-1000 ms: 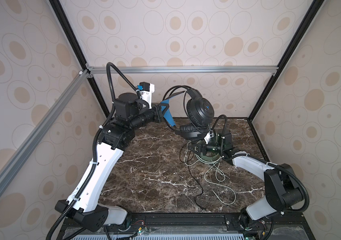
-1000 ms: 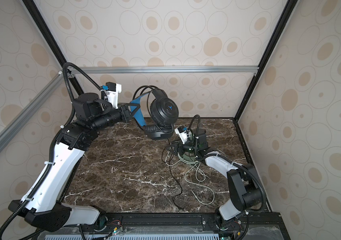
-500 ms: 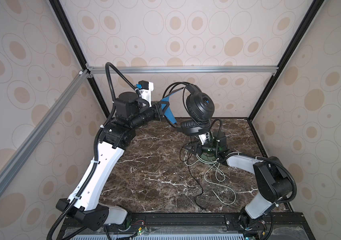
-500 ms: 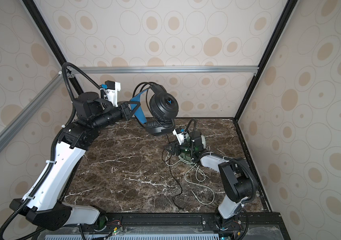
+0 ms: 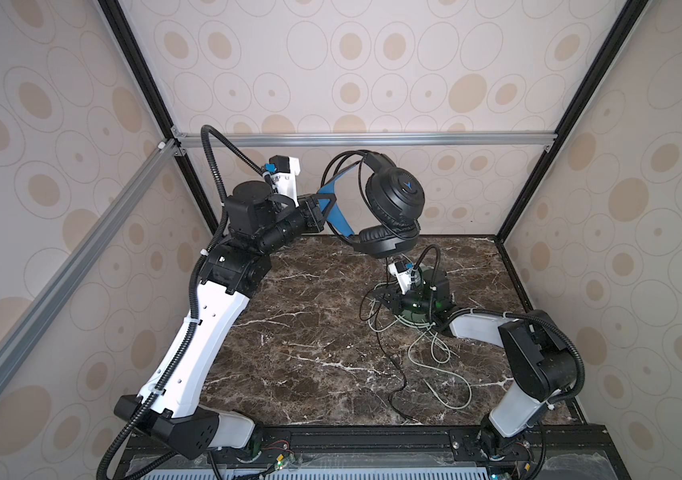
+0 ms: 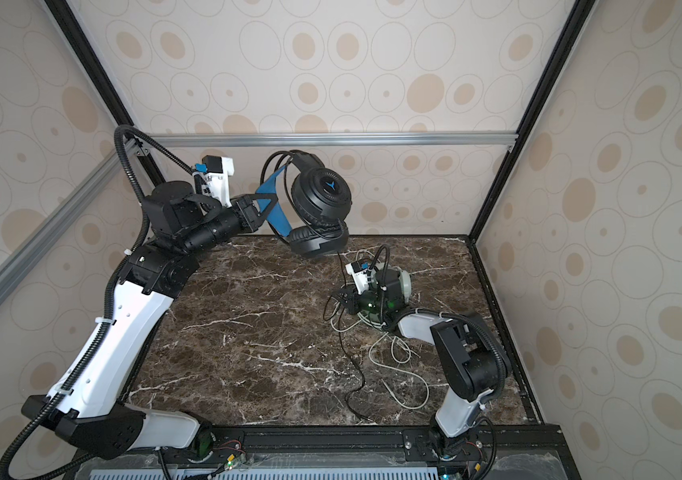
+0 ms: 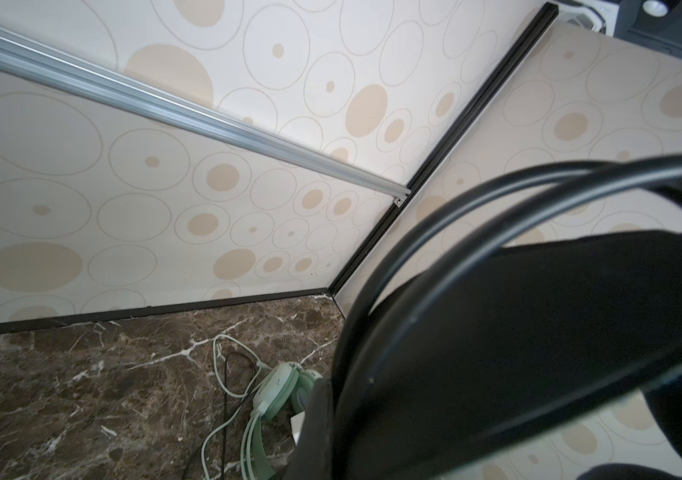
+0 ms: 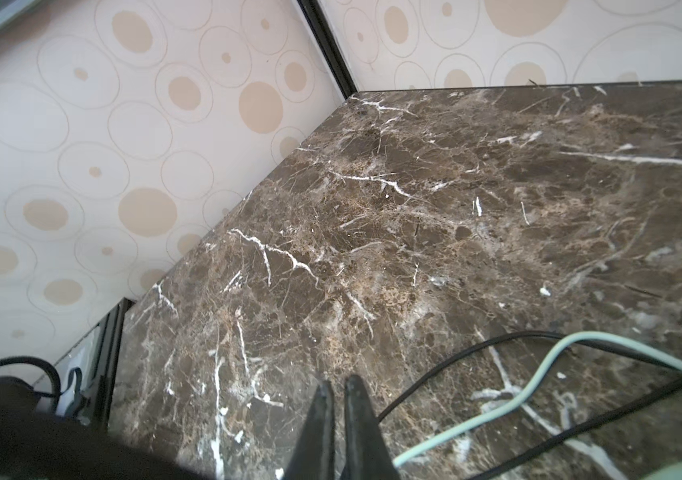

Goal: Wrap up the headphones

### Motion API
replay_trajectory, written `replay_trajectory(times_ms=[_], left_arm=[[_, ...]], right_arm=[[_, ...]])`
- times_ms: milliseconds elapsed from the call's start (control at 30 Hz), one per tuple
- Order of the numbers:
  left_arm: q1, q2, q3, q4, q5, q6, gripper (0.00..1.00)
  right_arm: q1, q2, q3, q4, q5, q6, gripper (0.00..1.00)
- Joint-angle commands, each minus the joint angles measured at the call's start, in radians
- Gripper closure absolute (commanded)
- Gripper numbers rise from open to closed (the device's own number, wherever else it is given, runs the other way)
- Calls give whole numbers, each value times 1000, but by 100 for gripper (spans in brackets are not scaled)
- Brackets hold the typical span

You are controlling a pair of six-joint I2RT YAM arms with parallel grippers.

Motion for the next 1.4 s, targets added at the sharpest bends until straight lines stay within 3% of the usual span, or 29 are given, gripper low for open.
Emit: replay_trajectory(times_ms=[0,167,300,433,867,1167,1367], left_arm=[[12,-13,-29,197,-62,-124,100],[14,-29,-128,296,-231,-195,100],[13,-29,-169,282,-317,-225,100],[15,-39,-230,275,-402,-242,100],[16,18,-226,246,-566,-209,100],[16,35,-253,235,-630,-202,100],[10,37,-268,200,-706,-131,100]], right_arm=[[26,-37,0,-82,58,-52,98],[77,-117,1,-241,183,-140,100],[140,-179,52,-434,276,-259,100],[169,-229,73,-527,322,-298,100],[314,-392,177,-832,452,-444,100],[412,-426,296,-979,534,-524,100],[458,-428,376,-1054,569,-574,100]])
